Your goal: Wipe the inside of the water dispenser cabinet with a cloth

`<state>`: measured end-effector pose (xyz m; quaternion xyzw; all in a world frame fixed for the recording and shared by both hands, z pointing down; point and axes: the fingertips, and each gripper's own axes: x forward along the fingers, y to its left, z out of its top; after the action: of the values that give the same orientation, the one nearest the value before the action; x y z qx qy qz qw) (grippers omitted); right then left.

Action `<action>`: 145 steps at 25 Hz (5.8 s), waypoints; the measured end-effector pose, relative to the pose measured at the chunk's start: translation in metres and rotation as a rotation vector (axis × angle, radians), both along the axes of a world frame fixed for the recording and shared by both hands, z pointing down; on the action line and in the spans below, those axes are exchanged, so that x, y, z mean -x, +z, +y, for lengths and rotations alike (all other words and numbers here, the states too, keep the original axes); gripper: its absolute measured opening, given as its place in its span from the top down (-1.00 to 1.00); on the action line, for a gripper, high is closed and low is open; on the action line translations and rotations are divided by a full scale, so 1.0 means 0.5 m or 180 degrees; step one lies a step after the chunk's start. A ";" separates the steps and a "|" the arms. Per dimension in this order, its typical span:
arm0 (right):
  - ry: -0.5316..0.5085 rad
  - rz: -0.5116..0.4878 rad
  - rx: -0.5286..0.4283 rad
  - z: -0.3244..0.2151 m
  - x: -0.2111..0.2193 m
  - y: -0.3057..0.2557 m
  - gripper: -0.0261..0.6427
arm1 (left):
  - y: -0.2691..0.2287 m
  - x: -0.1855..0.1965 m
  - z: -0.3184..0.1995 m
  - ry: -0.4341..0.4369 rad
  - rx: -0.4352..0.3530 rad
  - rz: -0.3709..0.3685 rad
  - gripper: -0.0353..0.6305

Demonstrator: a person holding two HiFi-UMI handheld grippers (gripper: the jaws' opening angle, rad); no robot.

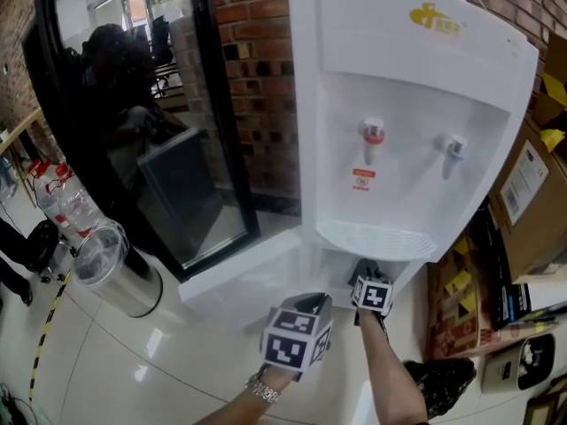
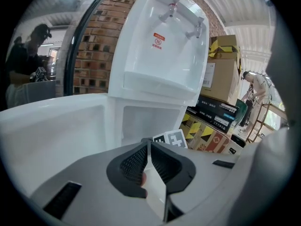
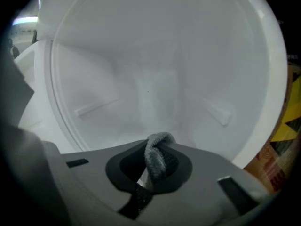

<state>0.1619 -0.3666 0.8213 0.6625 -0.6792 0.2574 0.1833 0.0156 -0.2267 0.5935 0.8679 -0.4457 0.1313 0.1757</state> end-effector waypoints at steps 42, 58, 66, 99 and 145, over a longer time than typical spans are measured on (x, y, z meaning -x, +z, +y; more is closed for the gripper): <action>0.0234 -0.0003 0.0107 0.046 -0.049 0.004 0.90 | -0.019 -0.009 0.014 0.0070 -0.0029 0.0061 0.83; -0.0460 0.0093 0.0171 0.039 0.086 0.032 0.90 | -0.018 0.001 0.016 0.0060 -0.0016 0.0029 0.83; 0.0053 0.0068 -0.0120 0.032 -0.022 -0.034 0.90 | -0.014 -0.017 0.014 0.0104 -0.0020 0.0010 0.83; -0.0670 -0.0031 -0.0019 0.004 0.142 0.028 0.90 | -0.010 0.012 0.008 0.0042 -0.0017 -0.0029 0.83; -0.0275 -0.0105 -0.0203 0.516 0.087 -1.667 0.90 | -1.338 -0.079 0.270 -0.0003 0.0149 -0.0024 0.87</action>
<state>0.1183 -0.1084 -0.0122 0.6337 -0.7179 0.2383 0.1618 0.0552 -0.0917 -0.0752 0.8628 -0.4436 0.1448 0.1944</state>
